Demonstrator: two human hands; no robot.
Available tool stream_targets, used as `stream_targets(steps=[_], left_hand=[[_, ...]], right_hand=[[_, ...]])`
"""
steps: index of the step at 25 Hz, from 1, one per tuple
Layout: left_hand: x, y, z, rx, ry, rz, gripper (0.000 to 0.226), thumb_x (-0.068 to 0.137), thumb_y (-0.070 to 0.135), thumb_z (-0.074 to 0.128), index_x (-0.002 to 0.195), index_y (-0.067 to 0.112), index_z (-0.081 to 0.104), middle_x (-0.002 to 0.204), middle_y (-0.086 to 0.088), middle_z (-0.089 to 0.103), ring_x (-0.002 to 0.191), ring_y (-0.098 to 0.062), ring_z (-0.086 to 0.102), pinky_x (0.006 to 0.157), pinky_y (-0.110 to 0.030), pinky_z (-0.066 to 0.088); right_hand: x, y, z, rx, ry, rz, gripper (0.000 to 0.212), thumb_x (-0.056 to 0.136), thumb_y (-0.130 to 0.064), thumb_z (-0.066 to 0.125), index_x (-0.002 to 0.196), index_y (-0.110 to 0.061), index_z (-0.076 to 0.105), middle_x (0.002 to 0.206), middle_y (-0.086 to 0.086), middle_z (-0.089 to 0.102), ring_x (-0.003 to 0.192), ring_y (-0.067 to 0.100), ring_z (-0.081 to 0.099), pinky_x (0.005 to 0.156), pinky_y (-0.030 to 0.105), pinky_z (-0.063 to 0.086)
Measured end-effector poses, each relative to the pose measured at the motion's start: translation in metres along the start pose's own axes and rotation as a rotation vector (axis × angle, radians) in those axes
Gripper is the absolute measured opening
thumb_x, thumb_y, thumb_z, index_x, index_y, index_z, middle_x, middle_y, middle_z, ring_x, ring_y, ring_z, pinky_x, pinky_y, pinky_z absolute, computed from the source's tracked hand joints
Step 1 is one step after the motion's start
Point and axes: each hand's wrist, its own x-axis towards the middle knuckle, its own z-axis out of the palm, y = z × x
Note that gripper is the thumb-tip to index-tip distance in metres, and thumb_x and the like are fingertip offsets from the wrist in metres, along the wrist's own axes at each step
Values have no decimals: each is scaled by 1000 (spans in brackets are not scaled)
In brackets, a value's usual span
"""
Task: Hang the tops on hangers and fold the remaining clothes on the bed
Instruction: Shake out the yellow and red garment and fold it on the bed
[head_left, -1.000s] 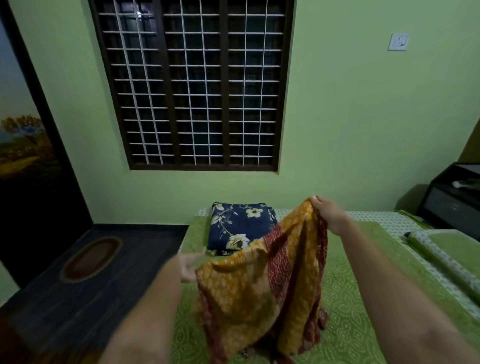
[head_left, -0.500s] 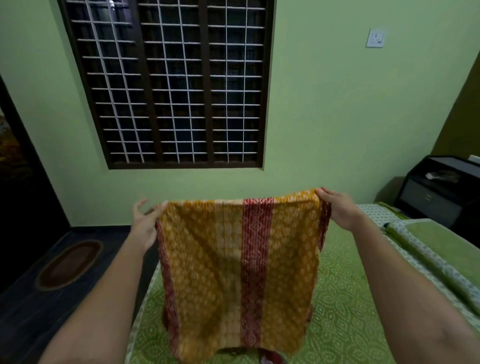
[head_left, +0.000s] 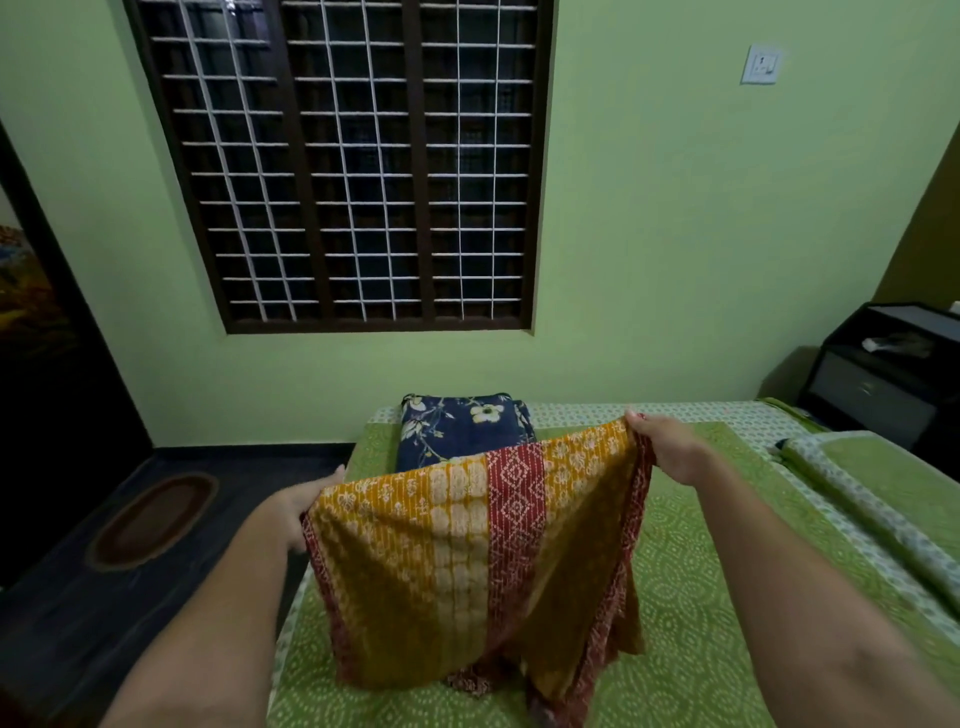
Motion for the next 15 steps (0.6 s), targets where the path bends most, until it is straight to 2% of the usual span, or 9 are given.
stream_targets(steps=[2, 3, 5, 6, 8, 10, 11, 13, 15], left_hand=[[-1, -1, 0, -39, 41, 111, 52, 88, 44, 61, 114, -1, 59, 124, -25, 58, 108, -38, 57, 91, -51, 45], [-1, 2, -1, -52, 105, 231, 46, 90, 41, 59, 119, 5, 58, 131, -20, 56, 118, -34, 53, 100, -47, 41], [0, 9, -3, -37, 162, 416, 49, 93, 39, 56, 135, 15, 50, 141, -10, 49, 133, -28, 41, 114, -43, 27], [3, 12, -4, -41, 152, 467, 53, 93, 39, 57, 139, 15, 46, 142, -8, 48, 135, -27, 38, 116, -42, 23], [13, 20, -8, -47, 161, 507, 55, 91, 37, 61, 137, 10, 49, 139, -10, 51, 132, -29, 42, 115, -43, 25], [13, 19, -8, -45, 225, 474, 48, 90, 32, 64, 126, 2, 56, 127, -16, 59, 120, -32, 53, 107, -45, 36], [10, 16, -4, -37, 251, 457, 41, 91, 28, 63, 119, -2, 59, 114, -19, 64, 105, -32, 59, 96, -44, 45], [7, 8, 4, -10, 245, 405, 33, 93, 18, 61, 114, -7, 59, 84, -17, 62, 75, -27, 58, 67, -36, 50], [10, 0, 8, 19, 245, 358, 33, 93, 14, 61, 117, -8, 59, 75, -13, 57, 67, -22, 54, 51, -32, 50]], right_hand=[[15, 13, -11, -76, 38, 11, 33, 93, -29, 61, 94, 3, 64, 91, 16, 64, 82, 27, 62, 86, 41, 49], [38, 31, -22, -134, 57, 20, 44, 87, -36, 67, 102, 5, 65, 100, 15, 67, 90, 29, 63, 93, 43, 50], [79, 62, -40, -253, 63, 62, 67, 71, -54, 74, 108, 1, 66, 112, 15, 67, 104, 33, 62, 98, 49, 47], [88, 67, -41, -294, 87, 71, 65, 71, -54, 74, 106, 0, 67, 113, 15, 66, 106, 33, 61, 98, 48, 47], [67, 54, -26, -377, 99, 80, 42, 81, -41, 72, 91, 0, 64, 99, 13, 63, 94, 27, 59, 88, 37, 47], [23, 31, -1, -498, 52, 109, 25, 79, -26, 72, 82, -4, 62, 83, 11, 60, 79, 24, 56, 73, 32, 45], [19, 31, 4, -631, 17, 134, 18, 78, -23, 70, 82, -7, 64, 81, 11, 60, 77, 23, 55, 71, 30, 45], [12, 34, 13, -1037, -62, 194, 22, 83, -24, 64, 97, -8, 67, 93, 11, 64, 84, 23, 56, 76, 28, 47], [10, 47, 21, -1374, -105, 200, 40, 89, -29, 59, 117, -2, 62, 118, 15, 61, 102, 27, 59, 87, 29, 48]])
